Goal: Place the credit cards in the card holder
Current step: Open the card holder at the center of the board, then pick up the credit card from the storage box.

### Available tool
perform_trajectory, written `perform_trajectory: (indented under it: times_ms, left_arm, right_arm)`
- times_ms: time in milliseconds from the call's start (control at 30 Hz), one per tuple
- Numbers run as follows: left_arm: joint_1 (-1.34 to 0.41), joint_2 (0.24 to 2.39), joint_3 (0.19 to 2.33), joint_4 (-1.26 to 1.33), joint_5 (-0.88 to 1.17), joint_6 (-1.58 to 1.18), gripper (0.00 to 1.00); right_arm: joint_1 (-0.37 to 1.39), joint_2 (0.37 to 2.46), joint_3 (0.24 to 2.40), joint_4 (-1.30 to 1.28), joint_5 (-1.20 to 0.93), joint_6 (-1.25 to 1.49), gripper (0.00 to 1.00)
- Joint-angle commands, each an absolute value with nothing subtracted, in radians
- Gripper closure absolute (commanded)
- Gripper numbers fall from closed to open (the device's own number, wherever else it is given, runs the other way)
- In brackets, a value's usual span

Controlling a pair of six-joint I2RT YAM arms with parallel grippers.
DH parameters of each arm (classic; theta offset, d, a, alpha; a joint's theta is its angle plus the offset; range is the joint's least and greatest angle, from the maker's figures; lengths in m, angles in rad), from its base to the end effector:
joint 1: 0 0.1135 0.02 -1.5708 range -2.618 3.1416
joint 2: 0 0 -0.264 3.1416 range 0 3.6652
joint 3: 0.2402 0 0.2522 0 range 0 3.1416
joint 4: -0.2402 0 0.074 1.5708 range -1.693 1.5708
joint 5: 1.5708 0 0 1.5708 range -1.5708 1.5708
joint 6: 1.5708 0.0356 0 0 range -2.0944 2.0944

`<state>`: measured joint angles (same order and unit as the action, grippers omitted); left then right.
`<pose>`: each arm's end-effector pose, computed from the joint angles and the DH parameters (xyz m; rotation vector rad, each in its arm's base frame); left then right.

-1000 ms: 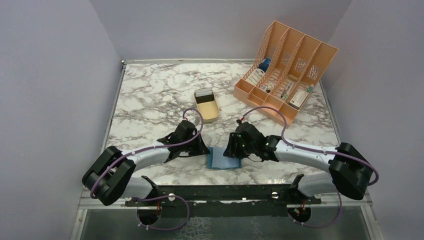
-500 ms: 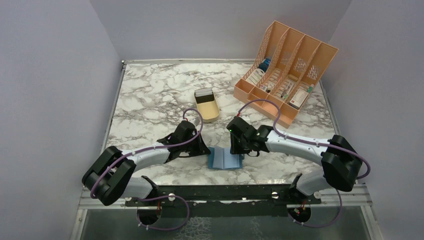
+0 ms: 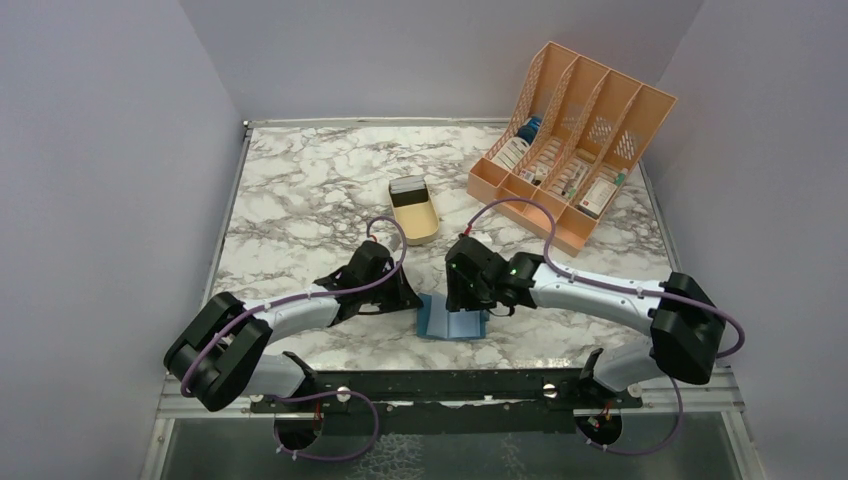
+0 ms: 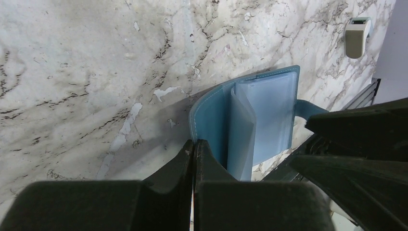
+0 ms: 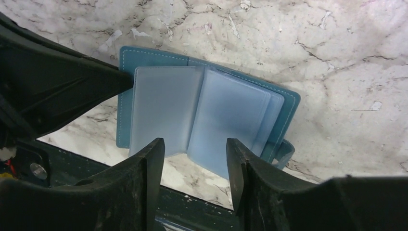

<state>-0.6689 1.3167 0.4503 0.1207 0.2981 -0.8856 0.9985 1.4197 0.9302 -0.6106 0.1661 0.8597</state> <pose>0.1797 -0.1554 0.1479 -0.1091 2.5531 -1.0557 0.1534 0.2273 0.2150 -0.1336 2.7008 0.3846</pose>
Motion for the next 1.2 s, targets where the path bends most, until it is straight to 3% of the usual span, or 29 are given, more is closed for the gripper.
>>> perform_trajectory:
  times_ms: [0, 100, 233, 300, 600, 767, 900, 1167]
  left_arm:
    - [-0.67, 1.314, 0.439, 0.148, 0.319, -0.9, 1.0]
    - [-0.67, 1.295, 0.438, 0.145, 0.318, -0.916, 0.94]
    - [-0.653, 1.231, 0.456, 0.101, 0.294, -0.91, 0.7]
    - [-0.615, 1.201, 0.485, 0.044, 0.285, -0.887, 0.65]
    - [-0.33, 1.177, 0.721, -0.178, 0.261, -0.703, 0.56]
    - [-0.317, 1.286, 0.931, -0.206, 0.122, -0.442, 0.53]
    - [-0.317, 1.387, 1.038, -0.15, 0.142, -0.288, 0.51]
    - [-0.315, 1.746, 1.434, -0.363, 0.266, 0.009, 0.52]
  right_arm:
    - [1.018, 1.485, 0.943, -0.549, 0.169, 0.9, 0.45]
    - [1.023, 1.538, 0.943, -0.531, 0.187, 0.917, 0.38]
    - [1.028, 1.607, 0.953, -0.524, 0.203, 0.913, 0.35]
    - [1.029, 1.628, 0.954, -0.524, 0.219, 0.901, 0.34]
    - [1.047, 1.704, 0.979, -0.561, 0.274, 0.848, 0.34]
    - [1.07, 1.769, 1.028, -0.605, 0.313, 0.819, 0.32]
    - [1.088, 1.812, 1.063, -0.642, 0.347, 0.792, 0.3]
    - [1.112, 1.823, 1.051, -0.637, 0.348, 0.778, 0.3]
